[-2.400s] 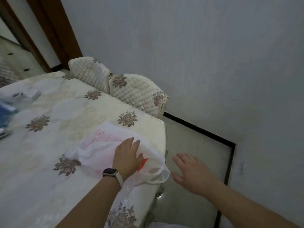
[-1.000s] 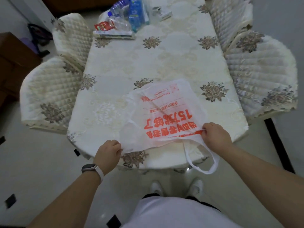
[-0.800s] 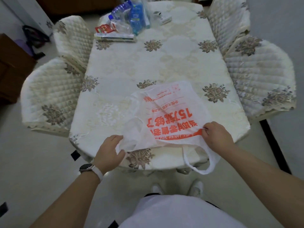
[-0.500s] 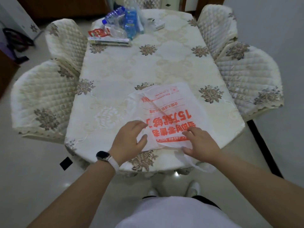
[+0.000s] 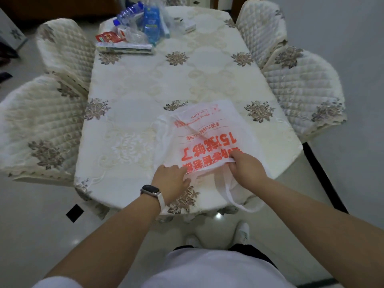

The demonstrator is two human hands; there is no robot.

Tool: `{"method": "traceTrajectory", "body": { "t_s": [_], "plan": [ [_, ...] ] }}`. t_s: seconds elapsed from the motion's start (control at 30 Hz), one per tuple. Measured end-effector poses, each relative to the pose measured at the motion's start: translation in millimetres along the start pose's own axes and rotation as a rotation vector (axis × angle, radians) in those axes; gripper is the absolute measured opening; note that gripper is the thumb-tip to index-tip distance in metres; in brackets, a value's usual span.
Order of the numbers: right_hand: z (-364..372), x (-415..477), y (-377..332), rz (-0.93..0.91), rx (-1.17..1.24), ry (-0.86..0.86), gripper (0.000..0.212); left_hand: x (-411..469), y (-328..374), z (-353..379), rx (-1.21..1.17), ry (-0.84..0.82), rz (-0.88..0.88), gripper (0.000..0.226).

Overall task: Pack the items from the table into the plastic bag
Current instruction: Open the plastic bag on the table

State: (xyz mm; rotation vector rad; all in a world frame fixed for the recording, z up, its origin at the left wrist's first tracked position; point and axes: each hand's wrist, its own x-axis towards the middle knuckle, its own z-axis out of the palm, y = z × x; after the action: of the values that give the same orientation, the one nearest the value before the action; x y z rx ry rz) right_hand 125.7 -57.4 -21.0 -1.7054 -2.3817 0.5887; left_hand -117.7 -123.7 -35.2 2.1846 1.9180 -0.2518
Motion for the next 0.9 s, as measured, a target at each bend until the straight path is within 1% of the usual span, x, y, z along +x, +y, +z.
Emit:
{"method": "traceTrajectory", "body": {
  "t_s": [0.1,0.2,0.3,0.33,0.37,0.43,0.47,0.53,0.6,0.63,0.67,0.73,0.77,0.8,0.87,0.9],
  "plan": [
    [-16,0,-22,0.021,0.106,0.058,0.011,-10,-18,-4,0.043,0.035,-0.072,0.034],
    [-37,2,-41,0.016,0.136,0.119,0.017,-21,-37,-10,0.052,0.031,-0.138,0.027],
    [-57,7,-55,0.011,0.147,0.158,0.018,-32,-53,-19,0.033,0.031,-0.246,0.022],
    [-62,8,-58,0.01,0.149,0.154,0.019,-35,-55,-22,0.037,0.058,-0.258,0.027],
    [-67,8,-60,0.006,0.152,0.144,0.02,-37,-56,-25,0.041,0.107,-0.256,0.036],
    [-72,9,-65,-0.014,0.161,0.12,0.022,-40,-50,-39,-0.004,0.231,-0.207,0.062],
    [-74,9,-68,-0.028,0.163,0.108,0.023,-39,-45,-48,-0.052,0.263,-0.161,0.074],
    [-77,8,-75,-0.05,0.159,0.091,0.024,-29,-30,-65,-0.137,0.254,-0.053,0.087],
    [-79,8,-80,-0.071,0.142,0.091,0.028,-12,-12,-78,-0.194,0.219,0.017,0.088],
    [-79,8,-82,-0.086,0.122,0.098,0.03,-2,-5,-81,-0.206,0.211,0.03,0.083],
    [-80,7,-82,-0.109,0.09,0.112,0.034,7,1,-83,-0.193,0.21,0.036,0.073],
    [-80,6,-76,-0.155,-0.002,0.126,0.046,20,10,-80,-0.165,0.241,0.042,0.038],
    [-81,5,-70,-0.157,-0.062,0.11,0.052,24,12,-79,-0.209,0.257,0.028,0.023],
    [-82,6,-63,-0.143,-0.125,0.083,0.056,27,13,-79,-0.306,0.256,-0.009,0.016],
    [-83,9,-45,-0.104,-0.221,0.04,0.06,32,14,-83,-0.532,0.253,-0.113,0.012],
    [-84,11,-36,-0.089,-0.247,0.035,0.061,35,14,-87,-0.608,0.266,-0.149,0.011]
  ]
}}
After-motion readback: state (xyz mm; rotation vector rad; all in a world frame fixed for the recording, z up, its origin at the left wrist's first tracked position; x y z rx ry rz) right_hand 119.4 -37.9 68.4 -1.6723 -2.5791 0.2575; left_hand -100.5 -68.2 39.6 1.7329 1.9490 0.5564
